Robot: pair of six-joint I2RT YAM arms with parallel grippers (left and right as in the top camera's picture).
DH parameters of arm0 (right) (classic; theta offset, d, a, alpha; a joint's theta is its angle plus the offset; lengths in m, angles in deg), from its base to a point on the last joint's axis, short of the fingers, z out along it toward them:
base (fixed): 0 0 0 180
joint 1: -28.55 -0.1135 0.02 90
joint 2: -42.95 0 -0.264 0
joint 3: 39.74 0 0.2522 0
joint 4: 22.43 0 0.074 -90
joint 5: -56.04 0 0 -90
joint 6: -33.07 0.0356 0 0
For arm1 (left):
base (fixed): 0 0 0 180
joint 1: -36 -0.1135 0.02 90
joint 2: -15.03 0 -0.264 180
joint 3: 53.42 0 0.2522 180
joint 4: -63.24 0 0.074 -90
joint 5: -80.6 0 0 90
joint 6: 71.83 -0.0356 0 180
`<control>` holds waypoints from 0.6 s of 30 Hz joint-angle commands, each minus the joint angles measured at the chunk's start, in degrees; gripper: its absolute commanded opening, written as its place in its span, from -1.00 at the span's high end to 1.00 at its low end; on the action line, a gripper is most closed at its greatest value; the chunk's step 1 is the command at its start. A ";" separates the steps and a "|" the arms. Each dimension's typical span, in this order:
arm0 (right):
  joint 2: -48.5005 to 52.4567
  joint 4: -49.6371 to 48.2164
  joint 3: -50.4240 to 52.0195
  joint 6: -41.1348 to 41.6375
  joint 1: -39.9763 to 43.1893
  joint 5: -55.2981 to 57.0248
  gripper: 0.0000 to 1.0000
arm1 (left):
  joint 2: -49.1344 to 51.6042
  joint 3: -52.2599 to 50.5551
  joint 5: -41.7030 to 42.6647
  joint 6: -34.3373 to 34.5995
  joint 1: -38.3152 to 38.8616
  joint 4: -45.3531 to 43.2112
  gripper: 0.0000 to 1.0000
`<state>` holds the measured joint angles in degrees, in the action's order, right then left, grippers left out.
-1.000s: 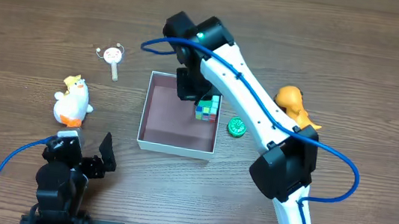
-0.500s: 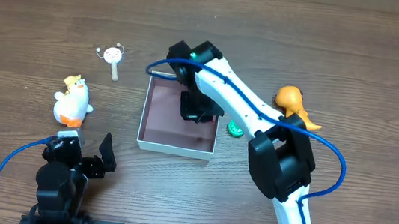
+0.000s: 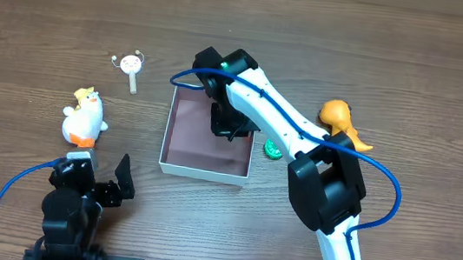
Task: Pack container
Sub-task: 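Lower the cube into the box and open the right gripper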
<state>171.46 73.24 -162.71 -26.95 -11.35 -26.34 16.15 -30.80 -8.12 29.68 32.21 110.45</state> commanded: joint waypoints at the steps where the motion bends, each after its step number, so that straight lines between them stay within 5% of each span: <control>1: -0.55 -0.26 0.15 0.04 -0.20 1.84 0.92 | 0.11 -0.20 -0.22 -1.25 -0.42 -0.09 -1.00; 18: -0.55 -3.76 0.15 -3.32 -0.20 4.42 0.91 | 0.13 -0.20 -0.22 -1.25 -0.42 -0.11 -1.00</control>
<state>171.46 69.96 -162.71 -28.90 -11.35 -23.04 16.15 -30.80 -8.12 29.70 32.21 110.45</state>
